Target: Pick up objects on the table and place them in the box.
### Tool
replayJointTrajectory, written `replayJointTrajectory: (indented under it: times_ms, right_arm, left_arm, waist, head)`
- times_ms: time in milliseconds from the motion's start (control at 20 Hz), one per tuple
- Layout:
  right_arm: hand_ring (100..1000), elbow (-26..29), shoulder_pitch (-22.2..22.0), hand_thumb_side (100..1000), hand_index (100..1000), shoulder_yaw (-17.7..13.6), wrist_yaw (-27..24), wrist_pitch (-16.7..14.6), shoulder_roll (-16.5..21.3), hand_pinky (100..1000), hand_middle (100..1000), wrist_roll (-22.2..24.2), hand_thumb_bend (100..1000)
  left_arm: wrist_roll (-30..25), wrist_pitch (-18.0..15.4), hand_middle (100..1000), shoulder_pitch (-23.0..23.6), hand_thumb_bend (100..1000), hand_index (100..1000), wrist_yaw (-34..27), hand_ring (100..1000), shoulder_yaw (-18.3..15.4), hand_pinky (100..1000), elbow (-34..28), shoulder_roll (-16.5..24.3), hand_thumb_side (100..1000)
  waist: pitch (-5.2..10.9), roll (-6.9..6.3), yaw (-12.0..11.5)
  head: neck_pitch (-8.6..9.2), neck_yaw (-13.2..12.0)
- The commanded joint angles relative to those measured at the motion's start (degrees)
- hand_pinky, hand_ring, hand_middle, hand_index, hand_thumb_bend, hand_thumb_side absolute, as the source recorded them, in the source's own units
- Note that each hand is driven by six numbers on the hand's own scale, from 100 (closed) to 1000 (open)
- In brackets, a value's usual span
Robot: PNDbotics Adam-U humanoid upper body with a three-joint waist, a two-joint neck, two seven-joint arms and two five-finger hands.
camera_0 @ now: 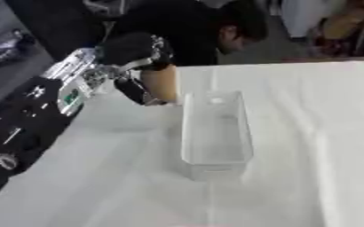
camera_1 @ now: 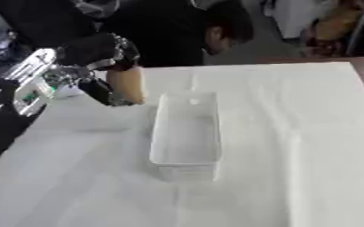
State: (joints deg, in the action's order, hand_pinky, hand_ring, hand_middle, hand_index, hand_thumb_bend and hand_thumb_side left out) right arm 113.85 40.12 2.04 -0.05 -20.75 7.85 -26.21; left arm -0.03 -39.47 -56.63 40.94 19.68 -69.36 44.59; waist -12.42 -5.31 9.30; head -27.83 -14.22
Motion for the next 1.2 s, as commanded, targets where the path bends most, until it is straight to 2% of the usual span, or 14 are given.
replayJointTrajectory:
  times_ms: [50,500,750,800,850,900,950,1050,1150,1200]
  right_arm:
    - [295,0.7,1.4,1000,505,0.2,-0.4,-0.4,-0.4,139,396,0.2,100]
    - [302,0.7,2.5,1000,505,0.6,-0.8,-0.9,-1.6,157,396,0.7,100]
    - [304,0.7,3.0,1000,504,0.7,-0.9,-1.1,-1.9,161,396,0.8,100]
    - [304,0.7,3.0,1000,504,0.7,-0.9,-1.2,-2.0,162,396,0.8,100]
    - [305,0.7,3.1,1000,504,0.7,-0.9,-1.2,-2.0,163,396,0.8,100]
    - [304,0.7,3.1,1000,504,0.7,-0.9,-1.2,-2.0,163,396,0.8,100]
    - [305,0.7,3.1,1000,504,0.6,-0.9,-1.2,-2.0,163,396,0.8,100]
    - [305,0.7,3.2,1000,504,0.6,-0.9,-1.3,-2.1,164,396,0.8,100]
    - [305,0.7,3.2,1000,504,0.6,-0.9,-1.3,-2.1,164,396,0.8,100]
    - [305,0.7,3.2,1000,504,0.6,-0.9,-1.3,-2.0,164,396,0.8,100]
  left_arm:
    - [0.5,-1.8,100,-2.4,100,249,1.0,100,0.4,100,-0.3,-0.3,281]
    - [2.2,-4.7,100,-3.9,100,258,3.4,100,1.6,100,0.8,-3.2,281]
    - [2.5,-5.7,100,-4.1,100,284,4.8,100,1.7,100,1.3,-3.9,281]
    - [2.5,-5.9,113,-4.1,100,324,5.3,100,1.8,100,1.3,-4.0,380]
    - [2.3,-6.1,310,-4.1,100,446,6.1,173,1.8,153,1.3,-4.0,526]
    - [1.8,-6.0,274,-4.1,100,418,6.9,130,1.8,112,1.5,-4.1,520]
    - [1.1,-5.7,605,-4.0,237,678,7.9,504,1.9,435,1.9,-4.0,741]
    - [-3.5,-3.9,816,-3.7,633,824,11.1,745,2.2,682,3.6,-4.3,1000]
    - [-6.9,-3.0,851,-3.4,733,855,12.6,791,2.1,729,4.3,-4.7,1000]
    - [-8.1,-2.8,855,-3.2,752,859,12.8,798,2.1,738,4.4,-4.8,1000]
  waist:
    - [1.13,-0.23,0.4]
    - [0.68,-1.89,2.5]
    - [0.49,-2.36,3.0]
    - [0.47,-2.41,3.0]
    - [0.45,-2.45,3.0]
    - [0.44,-2.46,3.0]
    - [0.43,-2.48,3.0]
    - [0.4,-2.49,3.1]
    - [0.37,-2.45,3.0]
    - [0.35,-2.43,3.0]
  head:
    - [1.0,-1.1]
    - [1.59,-2.4]
    - [1.76,-2.7]
    - [1.8,-2.7]
    - [1.84,-2.7]
    - [1.86,-2.7]
    - [1.88,-2.7]
    - [1.96,-2.8]
    - [1.89,-2.6]
    - [1.85,-2.5]
